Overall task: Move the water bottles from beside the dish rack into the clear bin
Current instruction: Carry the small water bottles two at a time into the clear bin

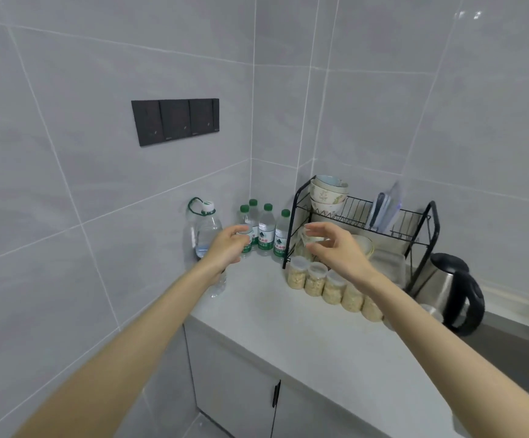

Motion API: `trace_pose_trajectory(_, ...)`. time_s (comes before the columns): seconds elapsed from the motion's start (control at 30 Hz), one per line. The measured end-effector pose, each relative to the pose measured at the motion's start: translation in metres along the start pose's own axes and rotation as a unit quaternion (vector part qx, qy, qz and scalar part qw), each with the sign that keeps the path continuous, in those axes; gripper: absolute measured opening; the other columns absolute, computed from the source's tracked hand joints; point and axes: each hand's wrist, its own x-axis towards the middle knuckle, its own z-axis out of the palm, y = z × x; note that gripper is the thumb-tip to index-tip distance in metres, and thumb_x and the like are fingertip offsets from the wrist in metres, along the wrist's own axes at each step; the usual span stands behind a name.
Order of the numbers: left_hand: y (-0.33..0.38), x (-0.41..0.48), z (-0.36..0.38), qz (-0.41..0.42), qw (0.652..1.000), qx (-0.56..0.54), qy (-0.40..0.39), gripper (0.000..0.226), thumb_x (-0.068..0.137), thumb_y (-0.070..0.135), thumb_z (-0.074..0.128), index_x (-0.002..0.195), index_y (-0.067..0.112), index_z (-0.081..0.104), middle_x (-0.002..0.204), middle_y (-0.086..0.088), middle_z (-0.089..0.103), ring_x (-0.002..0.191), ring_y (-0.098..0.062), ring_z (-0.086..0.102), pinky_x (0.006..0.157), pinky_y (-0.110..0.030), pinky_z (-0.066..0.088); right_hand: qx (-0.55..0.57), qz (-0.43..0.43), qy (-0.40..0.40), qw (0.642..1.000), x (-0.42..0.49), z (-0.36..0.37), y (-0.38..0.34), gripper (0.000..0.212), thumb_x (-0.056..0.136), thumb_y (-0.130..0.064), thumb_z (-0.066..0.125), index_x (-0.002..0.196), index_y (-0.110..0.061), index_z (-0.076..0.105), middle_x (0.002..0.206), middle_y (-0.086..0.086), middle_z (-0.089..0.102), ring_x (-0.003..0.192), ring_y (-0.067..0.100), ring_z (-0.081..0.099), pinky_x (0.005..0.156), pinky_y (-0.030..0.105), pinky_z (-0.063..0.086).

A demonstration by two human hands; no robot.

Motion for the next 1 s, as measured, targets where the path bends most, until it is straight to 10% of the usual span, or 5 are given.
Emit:
trace_pose_trajectory(0.2,-0.023,0.094,0.011,-0.007,1.0,-0.001,0.0,0.038,0.092,0.014,0.051,0.131,0.018,0.053,0.117,-0.004,0.059,0.097,-0.014,0.054,0.072,-0.024,0.047,-0.008,0.016,0.003,1.0,0.085,0.021,0.038,0.036,0.089,-0.011,0.064,0.125,-0.017,0.06,0.12,-0.004,0.066,0.101,0.015,0.067,0.083,0.018,0.052)
trace_pose_trajectory(0.43,-0.044,0.21,0.034,-0.01,0.999,0.0,0.04,0.052,0.091,0.009,0.054,0.141,0.014,0.04,0.133,-0.007,0.051,0.122,-0.024,0.051,0.105,-0.038,0.041,0.011,0.023,-0.025,0.999,0.184,0.04,0.077,0.036,0.09,-0.015,0.062,0.126,-0.021,0.059,0.123,-0.007,0.063,0.1,0.011,0.063,0.085,0.027,0.052)
trace_pose_trajectory(1.0,-0.118,0.388,0.063,-0.032,0.988,0.045,0.145,0.05,0.08,0.007,0.069,0.126,0.008,0.052,0.126,-0.006,0.059,0.117,-0.022,0.055,0.097,-0.031,0.042,0.022,0.094,-0.11,0.989,0.311,0.067,0.142,0.036,0.092,-0.014,0.063,0.124,-0.029,0.059,0.115,-0.02,0.064,0.1,-0.002,0.065,0.084,0.013,0.048)
